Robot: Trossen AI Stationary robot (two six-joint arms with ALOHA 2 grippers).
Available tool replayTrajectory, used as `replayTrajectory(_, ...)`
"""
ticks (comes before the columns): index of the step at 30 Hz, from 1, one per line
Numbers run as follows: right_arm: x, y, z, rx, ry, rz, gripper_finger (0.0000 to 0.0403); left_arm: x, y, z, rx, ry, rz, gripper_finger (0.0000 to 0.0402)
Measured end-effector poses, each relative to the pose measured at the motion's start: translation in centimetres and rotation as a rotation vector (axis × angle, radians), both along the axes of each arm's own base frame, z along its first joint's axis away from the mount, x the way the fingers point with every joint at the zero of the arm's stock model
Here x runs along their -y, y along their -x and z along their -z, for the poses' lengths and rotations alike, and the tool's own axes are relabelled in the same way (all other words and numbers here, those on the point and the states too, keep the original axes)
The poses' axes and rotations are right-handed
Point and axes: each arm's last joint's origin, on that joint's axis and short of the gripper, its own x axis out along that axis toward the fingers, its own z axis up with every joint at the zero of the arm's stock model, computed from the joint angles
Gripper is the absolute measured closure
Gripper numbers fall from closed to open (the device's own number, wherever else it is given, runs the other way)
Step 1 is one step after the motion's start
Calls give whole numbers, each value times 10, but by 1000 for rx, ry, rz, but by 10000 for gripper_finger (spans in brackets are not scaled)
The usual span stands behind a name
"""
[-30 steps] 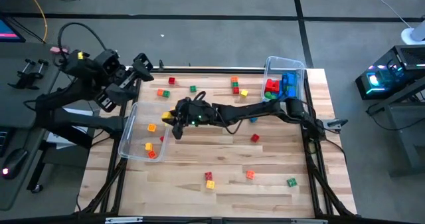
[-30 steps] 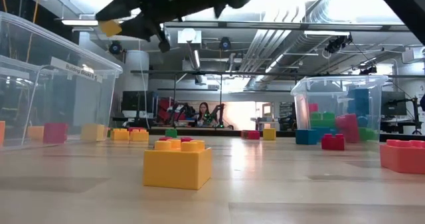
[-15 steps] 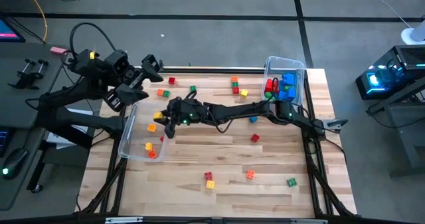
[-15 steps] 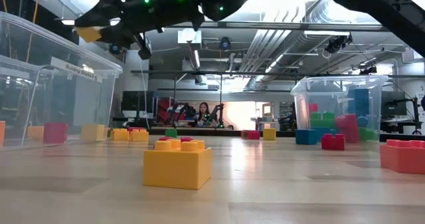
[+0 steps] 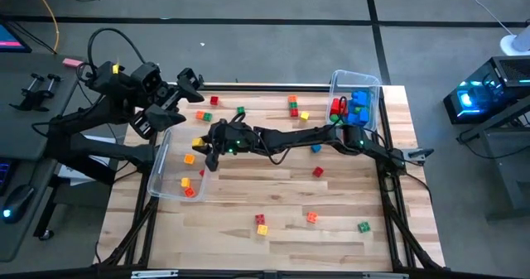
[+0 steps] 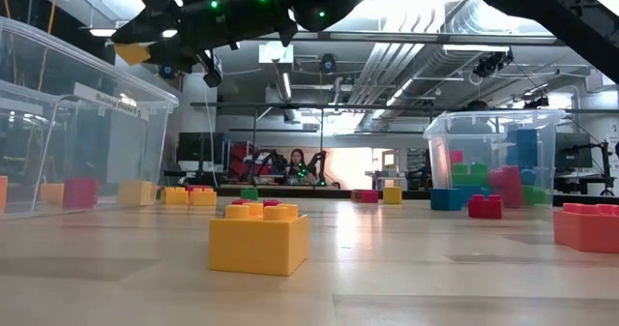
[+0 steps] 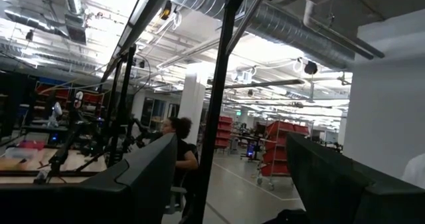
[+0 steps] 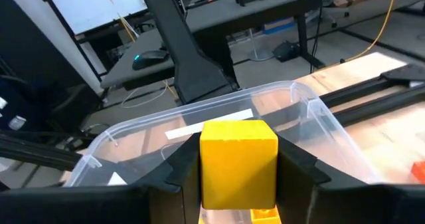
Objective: Sort blocks by size
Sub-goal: Put the small yellow block into the left transparent bin, then put the small orange game piece into the left transparent bin
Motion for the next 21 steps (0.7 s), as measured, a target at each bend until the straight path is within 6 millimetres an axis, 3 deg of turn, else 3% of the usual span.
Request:
replayTrajectory(2,-1,0,0,-2,28,-3,267,0,0,0,-1,0,0,135)
replayTrajectory(8,-2,0,0,-2,40,11,154,0,0,0,0,0,0,135)
replayTrajectory(11,-2,0,0,-3,44,10,116,0,0,0,0,0,0,135)
replayTrajectory(15,-1,-1,-6,5,44,12,100,0,0,0,-1,0,0,135)
replayTrajectory(21,-1,0,-32,-69,54,2,97,0,0,0,0,0,0,135)
